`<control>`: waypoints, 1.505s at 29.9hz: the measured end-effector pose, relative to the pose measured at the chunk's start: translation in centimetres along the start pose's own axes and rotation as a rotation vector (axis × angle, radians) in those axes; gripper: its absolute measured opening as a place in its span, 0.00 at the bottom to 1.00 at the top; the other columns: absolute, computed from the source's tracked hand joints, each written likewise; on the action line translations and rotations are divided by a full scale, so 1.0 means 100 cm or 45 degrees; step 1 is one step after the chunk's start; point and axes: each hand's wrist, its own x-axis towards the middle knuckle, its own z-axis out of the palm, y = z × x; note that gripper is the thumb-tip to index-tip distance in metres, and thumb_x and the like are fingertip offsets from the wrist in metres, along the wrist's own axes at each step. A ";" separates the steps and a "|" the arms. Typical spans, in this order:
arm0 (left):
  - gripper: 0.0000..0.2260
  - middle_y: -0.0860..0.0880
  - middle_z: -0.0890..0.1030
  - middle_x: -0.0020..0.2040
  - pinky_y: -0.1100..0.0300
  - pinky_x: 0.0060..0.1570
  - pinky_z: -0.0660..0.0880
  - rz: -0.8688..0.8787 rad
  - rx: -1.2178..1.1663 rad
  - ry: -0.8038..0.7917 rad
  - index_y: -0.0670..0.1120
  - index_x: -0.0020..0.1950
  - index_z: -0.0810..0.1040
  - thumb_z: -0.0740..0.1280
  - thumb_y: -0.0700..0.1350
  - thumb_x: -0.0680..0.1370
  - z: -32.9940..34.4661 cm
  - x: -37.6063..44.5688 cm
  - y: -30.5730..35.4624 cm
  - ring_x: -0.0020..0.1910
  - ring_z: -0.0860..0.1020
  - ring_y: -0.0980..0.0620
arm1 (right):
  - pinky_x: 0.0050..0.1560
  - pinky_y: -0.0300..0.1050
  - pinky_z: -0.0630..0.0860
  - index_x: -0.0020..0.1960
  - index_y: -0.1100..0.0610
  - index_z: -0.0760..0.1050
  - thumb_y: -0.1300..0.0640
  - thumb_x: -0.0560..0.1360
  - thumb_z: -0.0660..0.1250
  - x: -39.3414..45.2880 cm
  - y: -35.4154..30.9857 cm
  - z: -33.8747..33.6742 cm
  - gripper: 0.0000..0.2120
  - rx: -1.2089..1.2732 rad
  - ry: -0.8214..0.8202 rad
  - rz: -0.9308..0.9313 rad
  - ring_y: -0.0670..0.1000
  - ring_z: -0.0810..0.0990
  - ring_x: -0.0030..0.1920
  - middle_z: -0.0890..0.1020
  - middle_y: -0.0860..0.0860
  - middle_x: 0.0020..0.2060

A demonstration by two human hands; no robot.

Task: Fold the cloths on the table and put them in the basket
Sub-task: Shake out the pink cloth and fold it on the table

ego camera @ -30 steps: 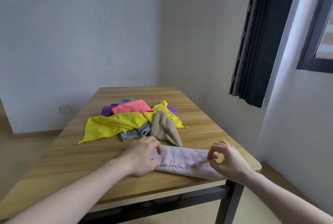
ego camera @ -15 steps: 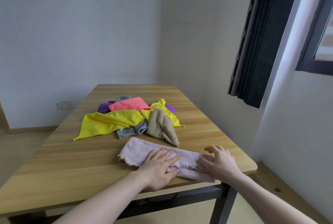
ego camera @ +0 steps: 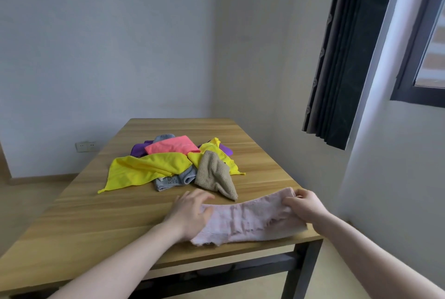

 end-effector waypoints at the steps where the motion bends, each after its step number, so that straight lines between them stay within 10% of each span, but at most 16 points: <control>1: 0.17 0.60 0.72 0.71 0.52 0.68 0.64 -0.061 0.014 -0.002 0.59 0.68 0.73 0.56 0.58 0.81 0.001 -0.002 -0.010 0.69 0.69 0.54 | 0.45 0.48 0.81 0.51 0.56 0.80 0.57 0.72 0.71 0.003 0.000 -0.005 0.08 -0.003 0.043 0.004 0.53 0.83 0.45 0.85 0.53 0.44; 13: 0.16 0.62 0.75 0.58 0.53 0.65 0.67 -0.207 -0.226 0.178 0.61 0.64 0.75 0.64 0.60 0.77 0.017 -0.019 -0.034 0.61 0.71 0.56 | 0.42 0.47 0.85 0.51 0.53 0.82 0.45 0.79 0.68 0.003 -0.064 -0.005 0.12 -0.115 -0.081 -0.128 0.53 0.86 0.45 0.86 0.54 0.45; 29: 0.05 0.63 0.84 0.43 0.59 0.46 0.77 -0.353 -0.530 0.260 0.59 0.45 0.84 0.69 0.57 0.76 0.009 -0.024 -0.039 0.46 0.80 0.61 | 0.36 0.45 0.84 0.48 0.56 0.79 0.59 0.74 0.74 -0.064 -0.115 0.119 0.05 -0.032 -0.466 -0.261 0.52 0.87 0.34 0.85 0.57 0.43; 39: 0.25 0.51 0.83 0.38 0.53 0.46 0.74 -0.369 -0.665 0.296 0.45 0.42 0.81 0.57 0.65 0.75 0.009 -0.024 -0.038 0.44 0.80 0.50 | 0.47 0.49 0.86 0.56 0.57 0.79 0.51 0.78 0.71 -0.068 -0.090 0.133 0.11 0.051 -0.646 -0.149 0.53 0.88 0.42 0.86 0.55 0.49; 45: 0.14 0.61 0.84 0.40 0.62 0.41 0.74 -0.366 -0.538 0.270 0.56 0.45 0.84 0.73 0.65 0.70 0.012 -0.023 -0.038 0.43 0.80 0.63 | 0.43 0.42 0.83 0.54 0.54 0.81 0.57 0.78 0.69 -0.053 -0.062 0.101 0.06 0.168 -0.165 -0.370 0.50 0.86 0.46 0.85 0.49 0.48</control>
